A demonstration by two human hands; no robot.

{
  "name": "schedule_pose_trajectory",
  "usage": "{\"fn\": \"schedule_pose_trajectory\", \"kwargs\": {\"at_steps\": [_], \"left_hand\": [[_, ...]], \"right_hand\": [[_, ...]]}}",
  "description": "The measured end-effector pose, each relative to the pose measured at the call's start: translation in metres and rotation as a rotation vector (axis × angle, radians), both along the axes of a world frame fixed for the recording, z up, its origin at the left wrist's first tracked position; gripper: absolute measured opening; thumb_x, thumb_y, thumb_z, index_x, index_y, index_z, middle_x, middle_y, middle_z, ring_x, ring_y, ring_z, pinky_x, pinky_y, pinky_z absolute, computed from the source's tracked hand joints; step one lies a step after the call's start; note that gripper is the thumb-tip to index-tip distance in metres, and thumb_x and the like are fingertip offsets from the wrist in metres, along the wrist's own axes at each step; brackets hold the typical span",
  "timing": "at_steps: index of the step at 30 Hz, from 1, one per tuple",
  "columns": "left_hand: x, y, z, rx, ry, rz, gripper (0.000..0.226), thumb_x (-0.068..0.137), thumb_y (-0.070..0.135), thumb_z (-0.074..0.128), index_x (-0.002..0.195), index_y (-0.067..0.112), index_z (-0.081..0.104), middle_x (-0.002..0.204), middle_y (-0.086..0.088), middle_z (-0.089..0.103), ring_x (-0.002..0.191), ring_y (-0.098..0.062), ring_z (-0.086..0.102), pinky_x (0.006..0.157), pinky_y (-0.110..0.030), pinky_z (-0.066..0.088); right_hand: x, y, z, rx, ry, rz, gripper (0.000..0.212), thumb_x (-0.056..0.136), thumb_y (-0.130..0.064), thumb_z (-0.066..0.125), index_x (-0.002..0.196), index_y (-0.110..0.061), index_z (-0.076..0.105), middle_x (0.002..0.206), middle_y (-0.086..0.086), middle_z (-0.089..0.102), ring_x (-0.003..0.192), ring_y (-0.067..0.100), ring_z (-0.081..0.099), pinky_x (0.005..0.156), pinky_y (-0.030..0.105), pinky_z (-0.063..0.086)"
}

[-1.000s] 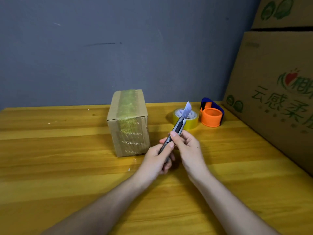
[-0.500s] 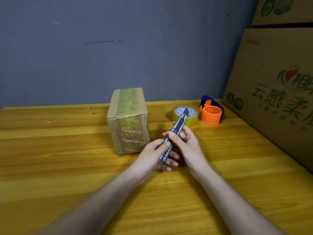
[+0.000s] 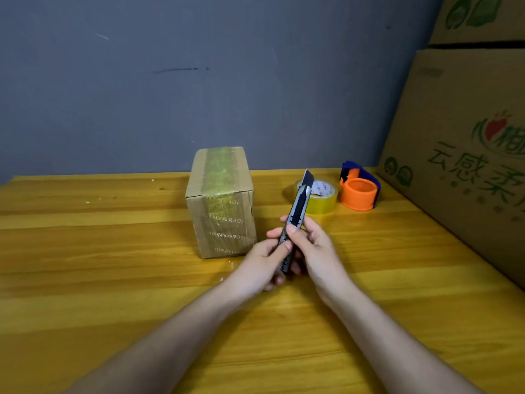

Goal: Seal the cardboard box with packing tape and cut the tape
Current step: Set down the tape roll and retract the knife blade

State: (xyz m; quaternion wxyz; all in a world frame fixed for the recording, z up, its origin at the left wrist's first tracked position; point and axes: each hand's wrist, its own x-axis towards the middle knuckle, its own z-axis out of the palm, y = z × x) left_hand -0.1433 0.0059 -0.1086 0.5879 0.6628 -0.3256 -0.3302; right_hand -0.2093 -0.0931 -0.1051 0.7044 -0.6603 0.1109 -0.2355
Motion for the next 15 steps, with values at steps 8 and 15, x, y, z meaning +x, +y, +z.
{"fn": "schedule_pose_trajectory", "kwargs": {"at_steps": [8, 15], "left_hand": [[0.005, 0.006, 0.004, -0.021, 0.133, -0.138, 0.019, 0.100, 0.012, 0.038, 0.095, 0.017, 0.056, 0.078, -0.007, 0.065, 0.050, -0.008, 0.064, 0.044, -0.016, 0.049], [0.010, 0.009, 0.002, -0.026, 0.213, -0.204, 0.017, 0.099, 0.009, 0.040, 0.101, 0.012, 0.057, 0.087, -0.010, 0.068, 0.064, -0.015, 0.071, 0.062, -0.021, 0.059]], "right_hand": [[0.001, -0.008, -0.003, 0.052, -0.011, 0.138, 0.034, 0.095, -0.006, 0.049, 0.126, -0.020, 0.047, 0.106, 0.006, 0.072, 0.066, 0.022, 0.057, 0.044, 0.021, 0.036], [0.002, -0.013, -0.007, 0.052, -0.005, 0.195, 0.040, 0.092, -0.005, 0.054, 0.127, -0.022, 0.047, 0.110, 0.008, 0.071, 0.070, 0.017, 0.059, 0.042, 0.018, 0.035]]}}
